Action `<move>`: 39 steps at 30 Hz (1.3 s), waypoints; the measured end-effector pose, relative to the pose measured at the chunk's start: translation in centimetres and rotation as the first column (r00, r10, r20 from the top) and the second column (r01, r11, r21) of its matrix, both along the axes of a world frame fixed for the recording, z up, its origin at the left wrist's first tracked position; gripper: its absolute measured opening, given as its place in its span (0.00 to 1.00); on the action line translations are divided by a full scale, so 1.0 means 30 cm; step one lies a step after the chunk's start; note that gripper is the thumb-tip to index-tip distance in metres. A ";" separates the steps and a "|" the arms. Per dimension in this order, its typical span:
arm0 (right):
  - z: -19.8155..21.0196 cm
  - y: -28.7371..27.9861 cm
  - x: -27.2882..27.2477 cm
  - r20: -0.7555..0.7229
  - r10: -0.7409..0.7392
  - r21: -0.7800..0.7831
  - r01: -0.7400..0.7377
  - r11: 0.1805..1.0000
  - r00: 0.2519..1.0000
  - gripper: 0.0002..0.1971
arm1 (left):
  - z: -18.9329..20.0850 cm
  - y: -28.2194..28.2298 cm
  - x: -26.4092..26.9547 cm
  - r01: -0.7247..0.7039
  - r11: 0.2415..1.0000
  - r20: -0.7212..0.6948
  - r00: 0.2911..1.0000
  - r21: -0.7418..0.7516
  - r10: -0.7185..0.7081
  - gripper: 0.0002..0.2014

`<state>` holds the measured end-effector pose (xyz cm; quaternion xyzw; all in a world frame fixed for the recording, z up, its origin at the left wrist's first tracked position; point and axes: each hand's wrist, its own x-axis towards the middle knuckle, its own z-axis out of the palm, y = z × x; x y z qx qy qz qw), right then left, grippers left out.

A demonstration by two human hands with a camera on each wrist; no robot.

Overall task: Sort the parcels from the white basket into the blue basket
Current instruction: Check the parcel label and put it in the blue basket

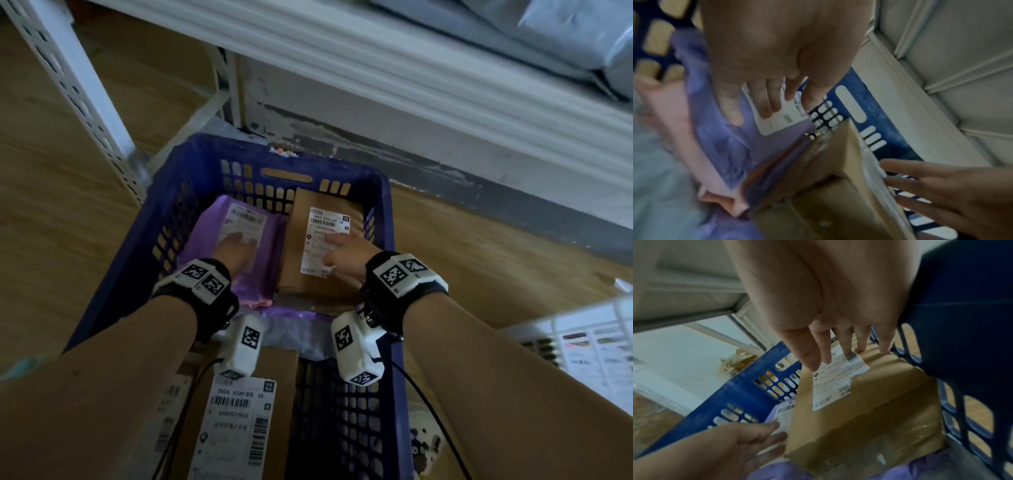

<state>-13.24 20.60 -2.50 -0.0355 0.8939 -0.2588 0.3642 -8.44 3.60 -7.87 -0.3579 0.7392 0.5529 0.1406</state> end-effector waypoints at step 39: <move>0.878 0.675 0.545 -0.461 0.076 0.341 0.097 0.935 0.884 0.22 | 0.953 0.740 0.240 0.575 0.347 -0.090 0.427 -0.741 -0.900 0.21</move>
